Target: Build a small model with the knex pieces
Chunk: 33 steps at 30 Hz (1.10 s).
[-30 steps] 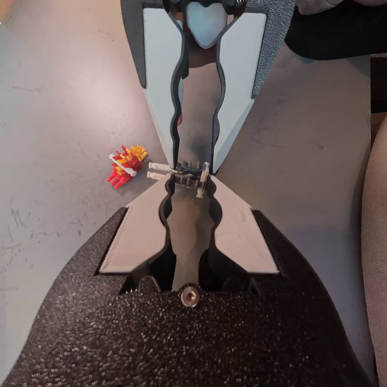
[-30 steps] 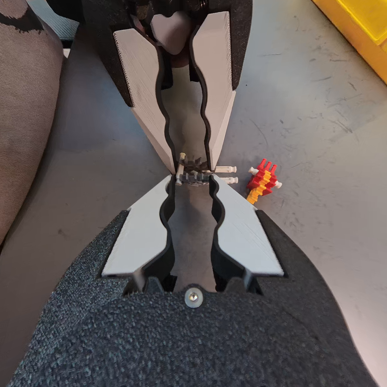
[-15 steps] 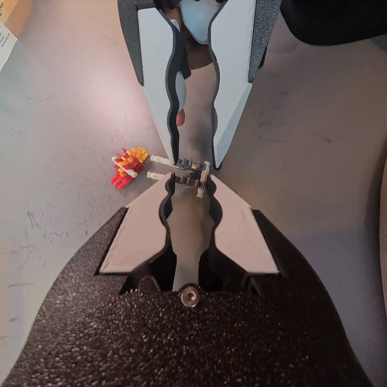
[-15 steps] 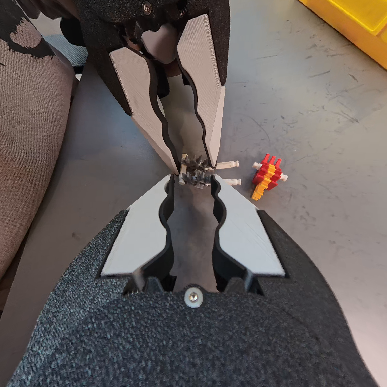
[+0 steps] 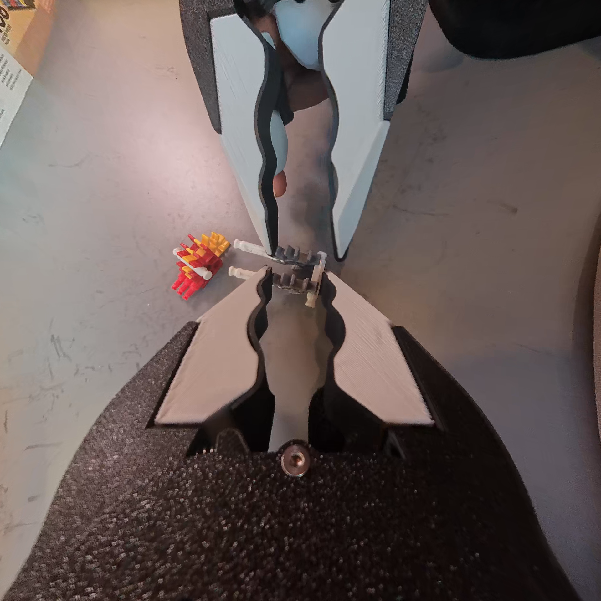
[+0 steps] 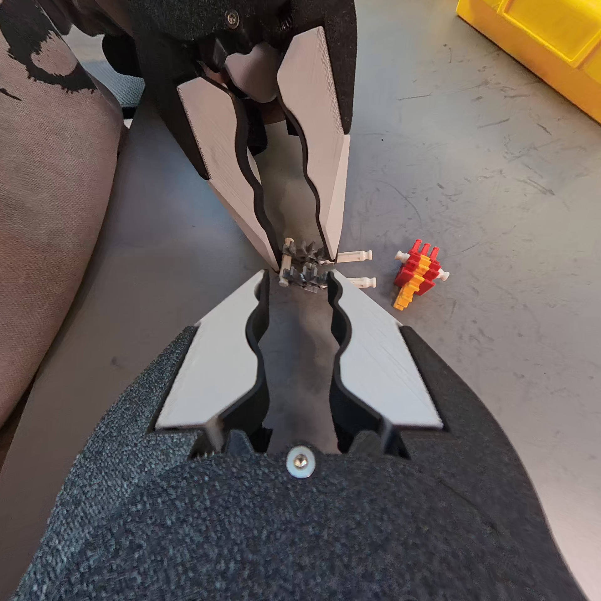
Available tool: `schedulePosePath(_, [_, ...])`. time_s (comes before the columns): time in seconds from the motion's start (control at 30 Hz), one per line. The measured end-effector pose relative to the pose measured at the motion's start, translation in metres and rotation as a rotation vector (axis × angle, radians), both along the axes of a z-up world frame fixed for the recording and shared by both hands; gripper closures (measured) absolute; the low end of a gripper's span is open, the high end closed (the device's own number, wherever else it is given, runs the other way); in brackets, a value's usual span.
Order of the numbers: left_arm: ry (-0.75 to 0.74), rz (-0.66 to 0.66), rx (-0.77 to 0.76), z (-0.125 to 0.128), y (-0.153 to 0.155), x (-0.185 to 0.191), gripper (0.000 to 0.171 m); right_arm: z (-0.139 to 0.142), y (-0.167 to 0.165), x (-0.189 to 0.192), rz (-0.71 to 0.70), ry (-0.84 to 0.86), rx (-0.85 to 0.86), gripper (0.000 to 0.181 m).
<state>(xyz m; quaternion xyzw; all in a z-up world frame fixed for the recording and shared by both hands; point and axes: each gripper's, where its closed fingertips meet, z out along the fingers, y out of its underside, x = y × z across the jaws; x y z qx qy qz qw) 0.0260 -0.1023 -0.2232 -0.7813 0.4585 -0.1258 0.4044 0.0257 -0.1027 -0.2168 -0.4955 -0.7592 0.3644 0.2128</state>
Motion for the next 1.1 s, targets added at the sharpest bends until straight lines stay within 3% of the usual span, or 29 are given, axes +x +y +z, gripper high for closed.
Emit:
schedulePosePath(0.8, [0.01,-0.002,0.053,-0.0012,-0.001,0.0011,0.142,-0.0045,0.0002,-0.0001,0.042,0.101,0.213,0.153])
schedulePosePath(1.1, [0.032,0.064,0.102,-0.0005,-0.0022,-0.0005,0.141,-0.0049,0.0022,0.0005,0.048,0.114,0.246,0.153])
